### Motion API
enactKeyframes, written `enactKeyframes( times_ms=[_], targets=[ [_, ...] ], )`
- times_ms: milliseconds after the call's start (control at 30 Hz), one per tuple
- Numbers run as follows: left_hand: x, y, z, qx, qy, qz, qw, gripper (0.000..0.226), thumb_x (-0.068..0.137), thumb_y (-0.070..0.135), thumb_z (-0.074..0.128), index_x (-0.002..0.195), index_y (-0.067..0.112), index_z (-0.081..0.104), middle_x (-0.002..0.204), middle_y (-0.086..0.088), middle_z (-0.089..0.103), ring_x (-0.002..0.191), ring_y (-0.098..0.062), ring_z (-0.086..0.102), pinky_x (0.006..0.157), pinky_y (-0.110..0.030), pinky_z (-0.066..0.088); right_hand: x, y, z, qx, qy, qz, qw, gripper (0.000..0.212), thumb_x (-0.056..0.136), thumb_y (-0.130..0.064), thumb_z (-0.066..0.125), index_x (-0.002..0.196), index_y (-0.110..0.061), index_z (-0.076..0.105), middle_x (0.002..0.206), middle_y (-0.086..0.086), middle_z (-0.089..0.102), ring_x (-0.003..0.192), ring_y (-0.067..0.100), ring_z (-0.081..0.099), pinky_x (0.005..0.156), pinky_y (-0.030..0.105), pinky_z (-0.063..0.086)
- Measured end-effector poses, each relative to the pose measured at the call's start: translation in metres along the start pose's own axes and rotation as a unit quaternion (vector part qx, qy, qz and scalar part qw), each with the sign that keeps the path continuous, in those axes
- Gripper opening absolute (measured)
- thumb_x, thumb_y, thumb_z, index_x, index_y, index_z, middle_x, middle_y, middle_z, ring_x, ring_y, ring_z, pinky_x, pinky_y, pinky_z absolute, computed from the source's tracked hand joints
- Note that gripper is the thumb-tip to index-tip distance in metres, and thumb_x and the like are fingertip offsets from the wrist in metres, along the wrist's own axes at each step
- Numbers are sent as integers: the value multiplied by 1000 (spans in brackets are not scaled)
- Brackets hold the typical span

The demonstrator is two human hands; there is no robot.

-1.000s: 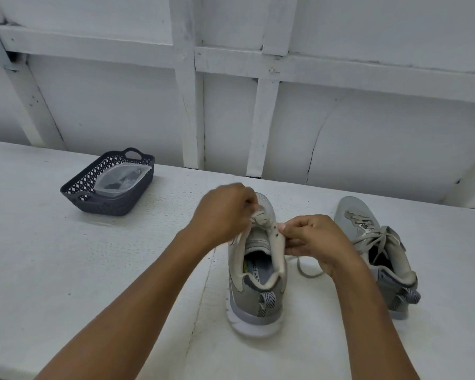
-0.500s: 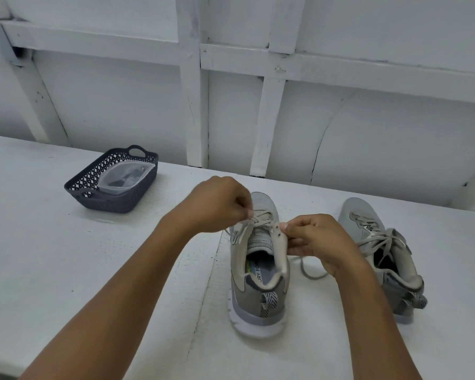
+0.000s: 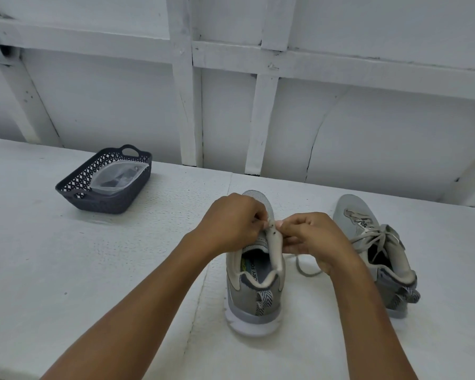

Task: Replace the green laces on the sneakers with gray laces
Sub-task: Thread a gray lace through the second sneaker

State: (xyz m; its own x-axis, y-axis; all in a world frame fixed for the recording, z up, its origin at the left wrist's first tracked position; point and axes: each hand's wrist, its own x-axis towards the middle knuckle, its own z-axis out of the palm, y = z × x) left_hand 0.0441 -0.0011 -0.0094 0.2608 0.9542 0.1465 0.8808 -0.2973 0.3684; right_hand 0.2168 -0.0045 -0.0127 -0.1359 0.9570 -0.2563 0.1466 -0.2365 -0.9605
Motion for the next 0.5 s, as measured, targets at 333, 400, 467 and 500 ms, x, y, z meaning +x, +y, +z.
enactKeyframes(
  times_ms=[333, 400, 467, 500],
  targets=[
    [0, 6, 6, -60, 9, 4, 998, 10, 91, 24, 64, 101, 25, 62, 96, 4, 68, 90, -19, 62, 79, -38, 52, 4, 7, -3, -27, -15, -23, 999, 17, 97, 2, 55, 88, -1, 69, 77, 10, 73, 67, 16, 72, 59, 23, 58],
    [0, 4, 4, -72, -14, 6, 997, 17, 89, 19, 65, 104, 25, 58, 97, 4, 67, 91, -19, 61, 81, -39, 52, 6, 10, -1, -33, -12, -26, 999, 17, 96, 5, 56, 86, -4, 66, 75, 6, 70, 65, 13, 69, 60, 23, 58],
    [-1, 1, 0, -72, -16, 11, 997, 23, 88, 15, 65, 107, 25, 58, 99, 4, 66, 90, -18, 61, 81, -39, 53, 8, 12, 2, -15, 15, -27, 999, 18, 96, 6, 53, 84, -5, 62, 74, 6, 69, 61, 13, 67, 57, 23, 57],
    [0, -1, -3, -69, -5, 10, 998, 25, 87, 14, 66, 108, 24, 58, 99, 4, 66, 90, -18, 61, 80, -38, 54, 9, 12, 2, 10, 34, -25, 999, 20, 96, 6, 50, 84, -5, 60, 75, 8, 69, 60, 15, 67, 55, 24, 56]
  ],
)
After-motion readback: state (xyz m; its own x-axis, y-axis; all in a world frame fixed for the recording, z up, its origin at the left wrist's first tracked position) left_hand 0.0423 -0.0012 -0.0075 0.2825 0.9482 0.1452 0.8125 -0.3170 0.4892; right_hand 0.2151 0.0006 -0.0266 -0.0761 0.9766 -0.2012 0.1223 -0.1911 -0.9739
